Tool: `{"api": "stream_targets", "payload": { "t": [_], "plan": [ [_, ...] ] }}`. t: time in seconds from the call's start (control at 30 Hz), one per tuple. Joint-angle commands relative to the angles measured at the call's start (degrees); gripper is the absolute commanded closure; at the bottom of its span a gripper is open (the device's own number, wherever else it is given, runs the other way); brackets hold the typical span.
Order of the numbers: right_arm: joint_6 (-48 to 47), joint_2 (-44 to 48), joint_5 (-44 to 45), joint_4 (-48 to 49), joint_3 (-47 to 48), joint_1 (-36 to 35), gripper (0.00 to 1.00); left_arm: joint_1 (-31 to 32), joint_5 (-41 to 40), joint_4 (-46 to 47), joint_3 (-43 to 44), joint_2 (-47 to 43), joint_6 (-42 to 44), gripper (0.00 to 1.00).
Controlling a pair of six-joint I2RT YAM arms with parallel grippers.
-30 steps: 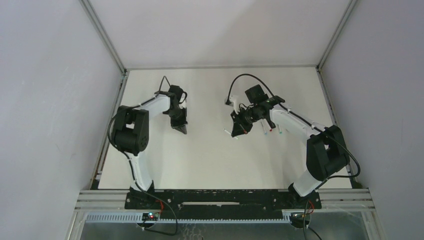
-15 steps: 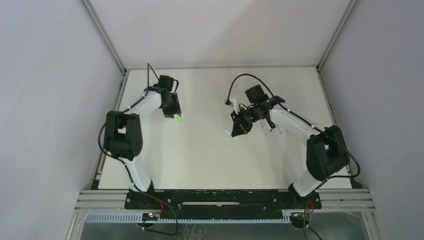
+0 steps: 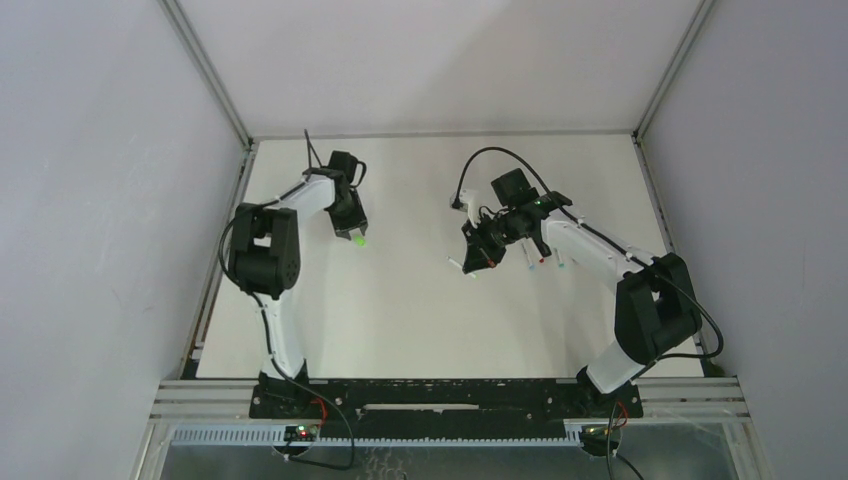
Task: Insert the pens into the pen caps
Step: Move the pen cap to the center of the board.
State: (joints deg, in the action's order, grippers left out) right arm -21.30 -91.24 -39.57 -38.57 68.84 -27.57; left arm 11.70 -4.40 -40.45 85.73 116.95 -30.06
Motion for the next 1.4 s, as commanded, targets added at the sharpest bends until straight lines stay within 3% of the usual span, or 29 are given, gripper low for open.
{"api": "stream_targets", "payload": {
  "t": [0.0, 0.27, 0.43, 0.63, 0.8, 0.93, 1.17, 1.37],
  "plan": [
    [-0.23, 2.1, -1.17, -0.11, 1.58, -0.03, 1.0, 0.48, 0.46, -2.27, 2.6, 2.14, -2.05, 0.59],
    [-0.21, 2.43, -1.19, -0.14, 1.58, 0.11, 1.0, 2.04, 5.74, -2.8, 0.67, 1.45, 1.32, 0.87],
    [-0.24, 2.8, -1.3, -0.15, 1.56, 0.33, 1.0, 5.92, 8.99, -3.14, -3.64, -3.26, 10.78, 0.89],
    [-0.47, 3.27, -1.17, -0.27, 1.56, 0.48, 1.0, 15.35, 11.12, -1.39, -8.55, -7.39, 28.83, 0.89],
    [-0.77, 3.99, -1.83, -0.72, 1.56, 2.37, 1.0, 22.74, 9.39, 1.44, -13.97, -9.16, 45.91, 0.86],
    [-0.69, 5.27, -3.18, -0.11, 0.29, 4.77, 1.0, 24.24, 7.07, 2.7, -14.83, -9.99, 51.95, 0.81],
    [-1.11, 5.66, -3.76, -0.36, -0.45, 5.74, 1.0, 23.67, 5.66, 3.16, -11.93, -9.71, 47.96, 0.67],
    [-0.99, 5.37, -3.89, -0.36, -0.59, 5.7, 1.0, 21.78, 9.29, 11.31, -16.85, -19.03, 41.8, 0.51]
  ]
}}
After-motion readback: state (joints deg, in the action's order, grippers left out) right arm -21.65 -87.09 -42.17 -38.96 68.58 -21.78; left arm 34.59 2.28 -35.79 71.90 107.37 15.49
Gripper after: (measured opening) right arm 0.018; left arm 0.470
